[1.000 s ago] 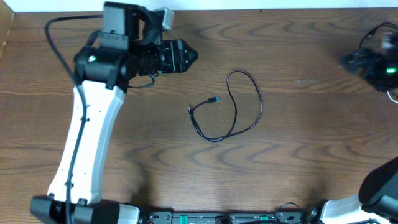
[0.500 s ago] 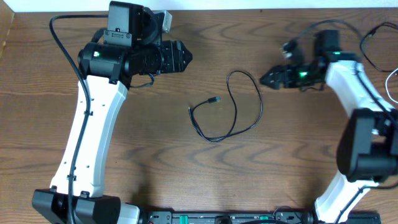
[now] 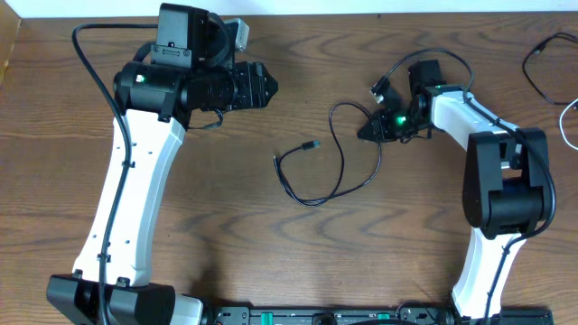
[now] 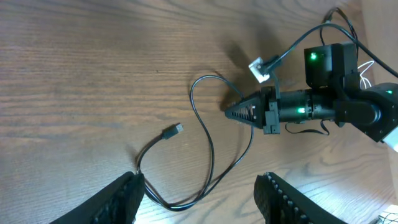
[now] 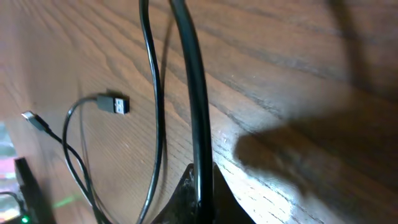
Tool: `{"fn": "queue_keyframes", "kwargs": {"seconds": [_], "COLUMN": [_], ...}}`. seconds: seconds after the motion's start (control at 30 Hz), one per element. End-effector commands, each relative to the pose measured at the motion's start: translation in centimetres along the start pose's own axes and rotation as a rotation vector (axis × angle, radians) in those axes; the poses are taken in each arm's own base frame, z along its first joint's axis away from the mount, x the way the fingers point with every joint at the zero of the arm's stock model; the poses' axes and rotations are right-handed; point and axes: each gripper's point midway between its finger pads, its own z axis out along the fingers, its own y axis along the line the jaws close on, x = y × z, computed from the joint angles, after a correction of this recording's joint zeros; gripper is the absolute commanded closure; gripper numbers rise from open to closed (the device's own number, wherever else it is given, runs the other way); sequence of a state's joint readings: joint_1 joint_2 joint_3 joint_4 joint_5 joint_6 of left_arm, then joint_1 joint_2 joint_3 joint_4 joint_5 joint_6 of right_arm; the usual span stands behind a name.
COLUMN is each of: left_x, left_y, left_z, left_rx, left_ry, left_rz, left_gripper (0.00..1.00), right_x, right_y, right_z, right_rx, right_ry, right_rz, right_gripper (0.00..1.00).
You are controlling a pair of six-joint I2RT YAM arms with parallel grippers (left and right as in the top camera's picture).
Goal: Untangle cables
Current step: 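Carry the black cable to the right table edge with the right gripper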
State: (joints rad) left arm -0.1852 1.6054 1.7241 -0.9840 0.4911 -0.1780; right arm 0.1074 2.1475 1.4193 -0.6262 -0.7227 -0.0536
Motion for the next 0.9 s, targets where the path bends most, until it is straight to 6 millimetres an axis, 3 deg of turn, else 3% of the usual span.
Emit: {"fn": "queue_keyframes", "kwargs": {"seconds": [0.0,0.1,0.27,0.43,0.53,0.67,0.87], "left_x": [0.1,0.1,0.2,0.5,0.8,1.0,1.1], "left_y": [0.2,0.2,0.2,0.3,0.4,0.4,0.4], "left_z": [-0.4,-0.4,-0.4,-0.4,-0.4,-0.4,-0.4], "left_rx": [-0.008,-0.008,-0.010,-0.012,-0.015,-0.017,-0.017], "left_ry": [-0.007,-0.007,0.000,0.012,0.023,0.032,0.033], "left_rz": [0.018,0.018,0.015,0.010,0.005,0.000,0.000], "left_gripper": [0.38,0.38,0.38,0.38,0.37,0.37,0.37], "right_x": [-3.4,-6.4,-10.2,-9.9,-8.4,-6.2,-3.3], "right_y": [2.6,5.2,10.4,13.4,14.6,13.8,9.1], "right_z": [-3.6,-8.4,-19.3,-27.8,-31.0,-35.4,-43.7], "right_rx": [-0.018,0.001,0.062,0.142,0.171,0.261,0.479], "right_ry": [-0.097,-0.207,-0.463,-0.663,-0.717,-0.786,-0.921], "right_rz": [-0.015,-0.066,-0.092,-0.085,-0.117,-0.081,0.094], "right_gripper": [0.99,0.99,0.99,0.99,0.99,0.99,0.99]}}
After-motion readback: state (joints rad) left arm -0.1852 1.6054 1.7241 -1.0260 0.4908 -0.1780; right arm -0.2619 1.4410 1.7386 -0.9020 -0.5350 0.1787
